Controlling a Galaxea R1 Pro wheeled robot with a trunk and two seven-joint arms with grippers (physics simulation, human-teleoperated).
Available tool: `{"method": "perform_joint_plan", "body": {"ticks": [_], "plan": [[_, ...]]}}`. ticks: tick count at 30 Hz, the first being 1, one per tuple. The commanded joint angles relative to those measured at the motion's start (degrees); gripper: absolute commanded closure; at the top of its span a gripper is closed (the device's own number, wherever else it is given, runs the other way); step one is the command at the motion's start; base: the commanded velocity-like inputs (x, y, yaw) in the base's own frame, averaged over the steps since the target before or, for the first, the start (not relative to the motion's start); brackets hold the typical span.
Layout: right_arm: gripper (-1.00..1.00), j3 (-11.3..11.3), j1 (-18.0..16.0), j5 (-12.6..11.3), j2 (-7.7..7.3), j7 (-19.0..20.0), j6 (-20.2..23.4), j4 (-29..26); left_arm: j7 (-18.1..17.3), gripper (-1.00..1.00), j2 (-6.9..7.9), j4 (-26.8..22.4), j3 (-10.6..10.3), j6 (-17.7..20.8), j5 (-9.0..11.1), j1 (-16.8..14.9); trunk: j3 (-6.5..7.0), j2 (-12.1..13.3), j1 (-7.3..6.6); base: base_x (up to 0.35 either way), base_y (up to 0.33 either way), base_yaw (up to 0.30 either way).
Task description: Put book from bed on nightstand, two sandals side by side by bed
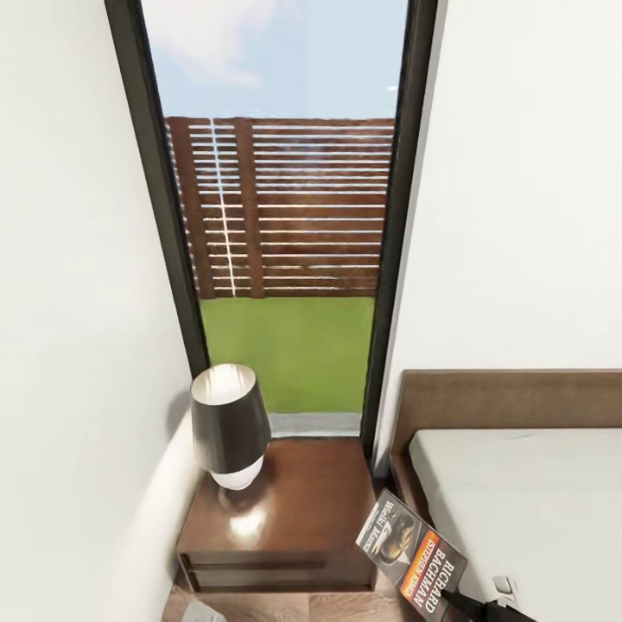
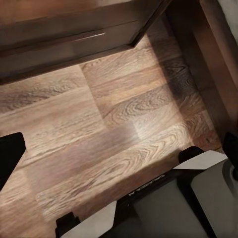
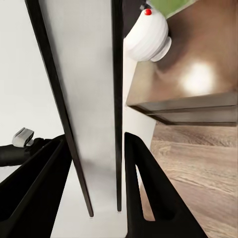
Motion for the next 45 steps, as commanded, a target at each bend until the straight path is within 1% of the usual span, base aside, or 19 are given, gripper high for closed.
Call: {"method": "perform_joint_plan", "body": {"ticks": [1,22,28,32,33,34,35,37,38,39,40,41,42,43,44,45], "plan": [[1.0,0.2,-0.1,-0.5,-0.02,0.1,-0.2,0.0,-0.2,-1.0,0.01,0.0,-0.5,-0.2,0.5,-0.1,-0.13,-0.1,0.07,0.33,0.0,0.0],[1.0,0.2,-0.1,-0.5,-0.02,0.2,-0.2,0.0,-0.2,-1.0,0.01,0.0,-0.5,-0.2,0.5,-0.1,-0.13,-0.1,0.07,0.327,0.0,0.0],[1.0,0.2,-0.1,-0.5,-0.02,0.1,-0.3,0.0,-0.2,-1.0,0.01,0.0,-0.5,-0.2,0.5,-0.1,-0.13,-0.1,0.07,0.036,0.0,0.0],[1.0,0.2,-0.1,-0.5,-0.02,0.1,-0.4,0.0,-1.2,-1.0,0.01,0.0,-0.4,-0.2,0.5,-0.1,-0.13,-0.1,0.07,0.0,0.0,0.0],[1.0,0.2,-0.1,-0.5,-0.02,0.0,-0.4,0.0,-4.0,-1.0,0.06,-0.2,-0.1,-0.2,0.6,-0.1,-0.13,-0.1,0.07,0.0,0.0,0.0],[1.0,0.2,-0.1,-0.5,-0.02,0.0,-0.4,0.0,-8.3,-1.0,0.08,-0.4,0.3,-0.2,0.7,-0.1,-0.13,-0.1,0.07,0.0,0.0,0.0],[1.0,0.2,-0.1,-0.5,-0.02,0.0,-0.4,0.0,-10.1,-1.0,0.12,-0.6,0.4,-0.1,0.7,-0.1,-0.13,-0.1,0.07,0.0,0.0,0.0],[1.0,0.3,-0.1,-0.5,-0.02,0.0,-0.3,0.0,-18.1,-1.0,0.28,-1.3,0.6,0.2,0.8,-0.1,-0.13,-0.1,0.07,0.0,0.0,0.0],[1.0,0.2,-0.1,-0.5,-0.02,0.1,-0.3,0.0,-21.5,-1.0,0.34,-1.7,0.7,0.4,0.8,-0.2,-0.13,-0.1,0.07,0.0,0.0,0.0],[1.0,0.2,-0.1,-0.5,-0.02,0.1,-0.3,0.0,-24.0,-1.0,0.36,-2.0,0.8,1.0,0.9,-0.4,-0.13,-0.1,0.07,0.0,0.0,0.0],[1.0,0.3,-0.1,-0.5,-0.02,0.1,-0.3,0.0,-25.6,-1.0,0.3,-2.3,0.9,2.1,1.0,-0.5,-0.13,-0.1,0.07,0.0,0.0,0.0],[1.0,0.3,-0.1,-0.5,-0.02,0.1,-0.2,0.0,-26.2,-1.0,0.26,-2.4,0.9,2.9,1.2,-0.6,-0.13,-0.1,0.07,0.0,0.0,0.0],[1.0,0.3,-0.1,-0.5,-0.02,0.1,-0.2,0.0,-27.0,-1.0,0.2,-3.1,1.1,4.7,1.8,-0.7,-0.13,-0.1,0.07,0.0,0.0,0.0],[1.0,0.3,-0.1,-0.5,-0.02,0.1,-0.1,0.0,-27.5,-1.0,0.11,-4.7,1.2,6.7,2.8,-0.9,-0.13,-0.1,0.07,0.0,0.0,0.0],[1.0,0.3,-0.1,-0.5,-0.02,0.2,-0.1,0.0,-27.9,-1.0,0.0,-7.5,1.2,8.8,3.8,-1.0,-0.13,-0.1,0.07,0.0,0.0,0.0],[1.0,0.3,-0.1,-0.5,-0.02,0.2,-0.1,0.0,-28.0,-1.0,-0.05,-9.1,1.2,9.9,4.4,-1.0,-0.13,-0.1,0.07,0.0,0.0,0.0]]}}
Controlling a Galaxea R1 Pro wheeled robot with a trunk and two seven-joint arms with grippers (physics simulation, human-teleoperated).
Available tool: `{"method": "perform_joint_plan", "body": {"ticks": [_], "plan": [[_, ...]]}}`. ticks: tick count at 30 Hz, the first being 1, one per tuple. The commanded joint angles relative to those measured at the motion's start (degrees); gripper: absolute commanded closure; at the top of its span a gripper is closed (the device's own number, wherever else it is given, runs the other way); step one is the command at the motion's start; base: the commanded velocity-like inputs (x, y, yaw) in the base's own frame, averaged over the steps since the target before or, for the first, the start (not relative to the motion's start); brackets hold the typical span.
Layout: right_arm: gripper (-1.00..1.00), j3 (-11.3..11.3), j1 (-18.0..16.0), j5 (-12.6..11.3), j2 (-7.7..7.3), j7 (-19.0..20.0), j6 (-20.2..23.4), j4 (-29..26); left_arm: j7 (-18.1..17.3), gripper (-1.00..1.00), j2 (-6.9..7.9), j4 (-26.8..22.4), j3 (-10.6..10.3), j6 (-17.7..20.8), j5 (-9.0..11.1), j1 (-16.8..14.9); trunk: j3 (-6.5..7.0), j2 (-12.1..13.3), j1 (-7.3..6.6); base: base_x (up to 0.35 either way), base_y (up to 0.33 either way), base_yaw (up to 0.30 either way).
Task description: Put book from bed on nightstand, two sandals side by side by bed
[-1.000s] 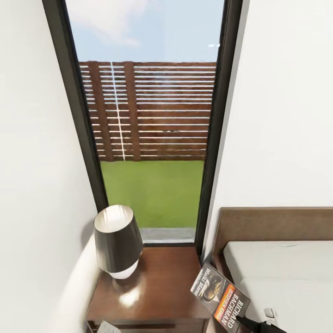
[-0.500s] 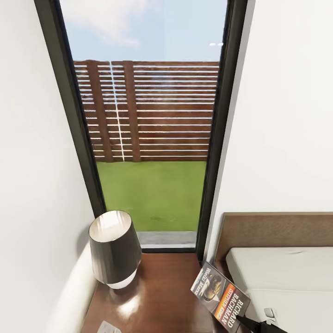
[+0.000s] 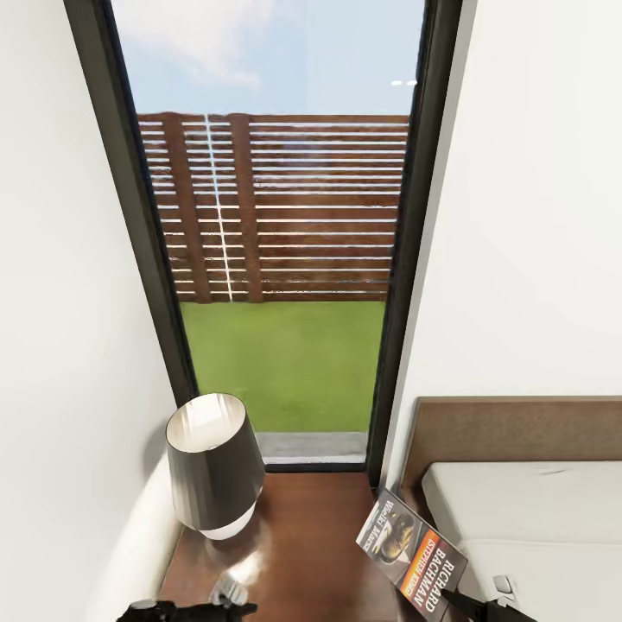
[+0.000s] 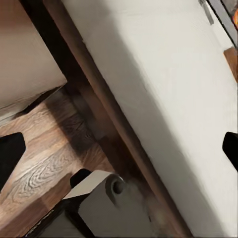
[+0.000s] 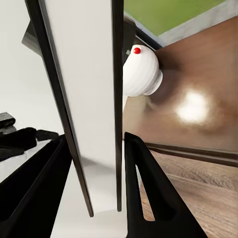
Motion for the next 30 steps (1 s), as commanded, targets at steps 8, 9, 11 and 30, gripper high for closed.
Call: {"method": "perform_joint_plan", "body": {"ticks": [8,9,11,30], "plan": [[1.0,0.4,-0.1,-0.4,-0.01,-0.1,-0.2,0.0,-0.9,-1.0,0.19,-20.4,-0.5,13.5,3.4,-0.2,-0.14,-0.1,0.04,0.0,0.0,0.0],[1.0,0.4,-0.1,-0.4,-0.01,-0.1,-0.2,0.0,-0.9,-1.0,0.26,-21.1,-0.5,13.8,3.4,-0.2,-0.14,-0.1,0.04,0.0,0.0,0.0],[1.0,0.4,-0.1,-0.4,0.01,-0.1,-0.2,0.0,-1.1,-1.0,0.68,-23.9,-0.4,14.7,3.6,-0.2,-0.14,-0.1,0.04,0.0,0.0,0.0],[1.0,0.7,-0.3,-0.2,0.34,0.0,23.7,-13.9,-7.0,-1.0,2.88,-26.8,-0.6,14.7,3.3,0.1,-0.14,-0.1,0.04,0.0,0.0,0.0]]}}
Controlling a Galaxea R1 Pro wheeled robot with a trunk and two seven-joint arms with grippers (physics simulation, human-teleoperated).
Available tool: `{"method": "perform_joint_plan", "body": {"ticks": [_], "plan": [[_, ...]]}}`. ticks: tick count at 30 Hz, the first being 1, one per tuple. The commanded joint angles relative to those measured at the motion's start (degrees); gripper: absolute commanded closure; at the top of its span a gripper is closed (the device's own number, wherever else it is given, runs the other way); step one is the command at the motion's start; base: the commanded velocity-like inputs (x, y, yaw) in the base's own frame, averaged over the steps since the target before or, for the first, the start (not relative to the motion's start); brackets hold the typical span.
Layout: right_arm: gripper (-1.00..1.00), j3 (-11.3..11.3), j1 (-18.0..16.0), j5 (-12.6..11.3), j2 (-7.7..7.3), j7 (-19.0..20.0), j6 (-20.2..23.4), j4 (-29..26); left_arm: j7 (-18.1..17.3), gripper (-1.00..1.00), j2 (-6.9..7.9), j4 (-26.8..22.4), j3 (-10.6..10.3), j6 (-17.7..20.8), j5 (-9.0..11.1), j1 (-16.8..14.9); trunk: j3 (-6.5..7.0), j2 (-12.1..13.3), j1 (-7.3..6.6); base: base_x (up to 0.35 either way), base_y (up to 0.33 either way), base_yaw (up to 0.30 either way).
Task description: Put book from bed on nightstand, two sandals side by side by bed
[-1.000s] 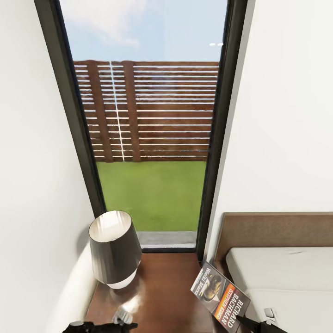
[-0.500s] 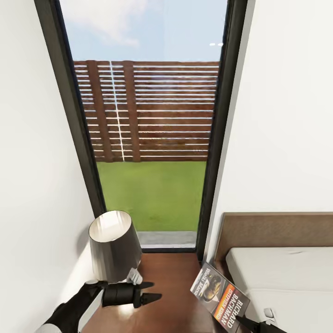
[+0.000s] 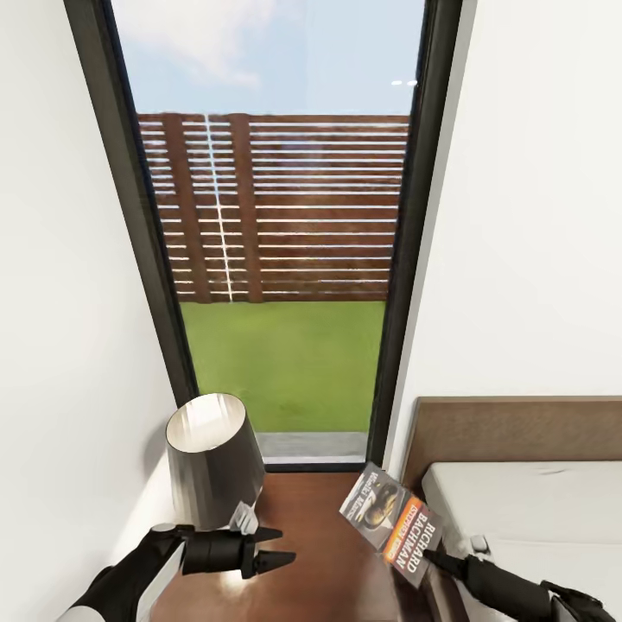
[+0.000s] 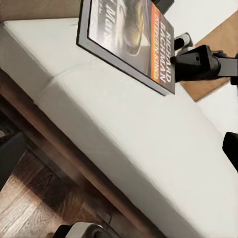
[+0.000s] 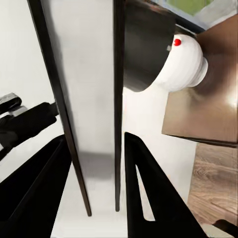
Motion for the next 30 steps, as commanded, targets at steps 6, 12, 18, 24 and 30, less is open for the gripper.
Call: {"method": "perform_joint_plan", "body": {"ticks": [6,12,18,24,30], "plan": [[1.0,0.9,0.0,-0.5,1.16,-1.4,13.2,-11.6,0.1,-1.0,0.04,0.0,-0.5,0.5,0.6,0.2,-0.15,-0.1,0.04,0.0,0.0,0.0],[1.0,0.9,-0.2,-0.8,5.44,-9.8,19.2,-17.1,0.5,-1.0,0.03,0.1,-0.5,0.4,0.6,0.4,-0.15,-0.1,0.04,0.0,0.0,0.0],[1.0,0.8,-0.4,-1.0,8.96,-12.5,19.9,-17.6,0.7,-1.0,0.03,0.3,-0.4,0.4,0.7,0.4,-0.15,-0.1,0.04,0.0,0.0,0.0],[1.0,0.8,-0.5,-1.1,9.86,-13.0,23.5,-17.7,0.7,-1.0,0.03,0.8,-0.4,0.4,0.7,0.4,-0.15,-0.1,0.04,0.0,0.0,0.0],[1.0,0.8,-0.6,-1.1,10.08,-13.0,25.4,-17.6,0.7,-1.0,0.03,1.8,0.0,0.5,0.8,0.4,-0.15,-0.1,0.04,0.0,0.0,0.0]]}}
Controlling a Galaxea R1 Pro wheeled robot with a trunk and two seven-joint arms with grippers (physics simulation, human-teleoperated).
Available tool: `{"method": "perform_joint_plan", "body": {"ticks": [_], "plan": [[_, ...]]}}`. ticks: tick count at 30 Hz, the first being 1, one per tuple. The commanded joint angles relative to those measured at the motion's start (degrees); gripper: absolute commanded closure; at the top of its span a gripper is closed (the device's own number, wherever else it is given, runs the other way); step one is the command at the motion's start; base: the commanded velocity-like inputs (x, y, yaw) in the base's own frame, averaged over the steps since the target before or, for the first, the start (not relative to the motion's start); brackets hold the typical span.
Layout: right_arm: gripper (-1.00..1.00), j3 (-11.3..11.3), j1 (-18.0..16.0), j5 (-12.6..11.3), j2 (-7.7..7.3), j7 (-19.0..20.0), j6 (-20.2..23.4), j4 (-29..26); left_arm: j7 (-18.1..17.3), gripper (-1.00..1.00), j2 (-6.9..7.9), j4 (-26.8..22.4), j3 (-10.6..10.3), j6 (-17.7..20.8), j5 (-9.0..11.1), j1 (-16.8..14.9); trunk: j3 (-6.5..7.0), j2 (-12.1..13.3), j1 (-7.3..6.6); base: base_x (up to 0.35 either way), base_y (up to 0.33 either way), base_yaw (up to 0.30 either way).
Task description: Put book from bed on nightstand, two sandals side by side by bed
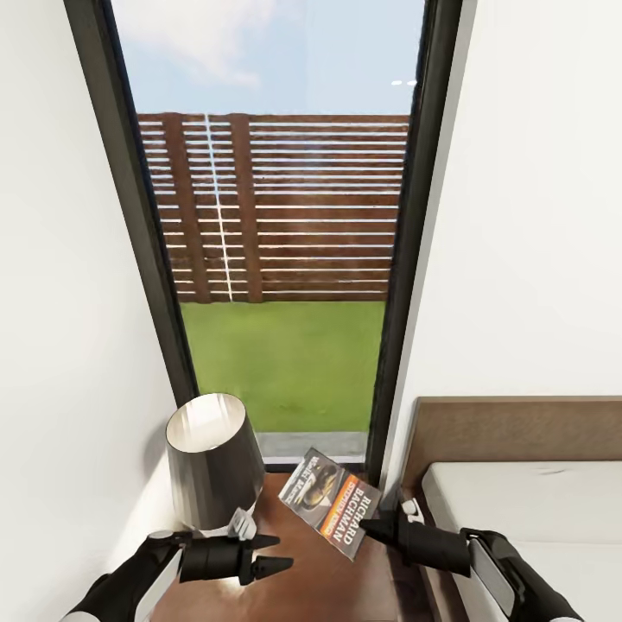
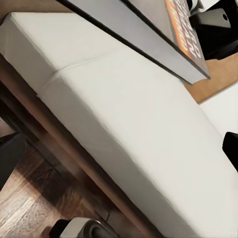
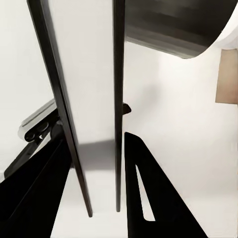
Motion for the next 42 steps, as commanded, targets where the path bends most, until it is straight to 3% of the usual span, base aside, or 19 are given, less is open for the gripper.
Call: {"method": "perform_joint_plan", "body": {"ticks": [1,10,16,22,27,29,33,37,42], "plan": [[1.0,0.2,-0.1,-0.4,-0.05,0.0,0.3,0.0,0.0,-1.0,0.07,0.1,-0.2,0.6,0.6,-0.1,-0.31,-0.5,0.26,0.0,0.0,0.0],[1.0,0.1,-0.1,-0.4,-0.02,0.0,0.7,0.8,0.0,-1.0,-0.01,0.4,0.4,0.6,0.5,0.0,-1.93,-4.1,2.23,0.0,0.0,0.0],[1.0,0.0,-0.1,-0.5,-0.08,0.0,6.2,0.8,0.0,-1.0,0.06,0.4,0.4,0.6,0.5,0.0,-3.01,-6.6,3.55,0.0,0.0,0.0],[1.0,0.0,-0.1,-0.6,-0.12,0.0,7.7,0.8,0.0,-1.0,0.07,0.4,0.4,0.6,0.5,0.0,-4.08,-9.0,4.87,0.0,0.0,0.0],[1.0,0.0,-0.1,-0.5,-0.16,-0.4,7.9,1.1,0.0,-1.0,0.07,0.4,0.4,0.6,0.5,0.0,-4.08,-9.0,4.87,0.0,0.0,0.0],[1.0,-0.1,-0.1,-0.5,-0.14,-2.7,7.9,1.6,0.0,-1.0,0.07,0.5,0.4,0.6,0.5,0.0,-4.08,-9.0,4.87,0.0,0.0,0.0],[1.0,-2.2,-0.1,-0.6,-0.14,-10.0,7.9,1.9,0.0,-1.0,0.07,0.7,0.4,0.6,0.5,0.0,-4.08,-9.0,4.87,0.0,0.0,0.0],[1.0,-6.0,-0.1,-0.7,-0.12,-12.6,7.9,1.9,0.0,-1.0,0.07,0.7,0.4,0.6,0.5,0.0,-4.08,-9.0,4.87,0.0,0.0,0.0],[1.0,-7.2,-0.1,-0.7,-0.11,-13.2,7.9,1.8,0.0,-1.0,0.07,0.8,0.4,0.6,0.5,0.0,-4.08,-9.0,4.87,0.0,0.0,0.0]]}}
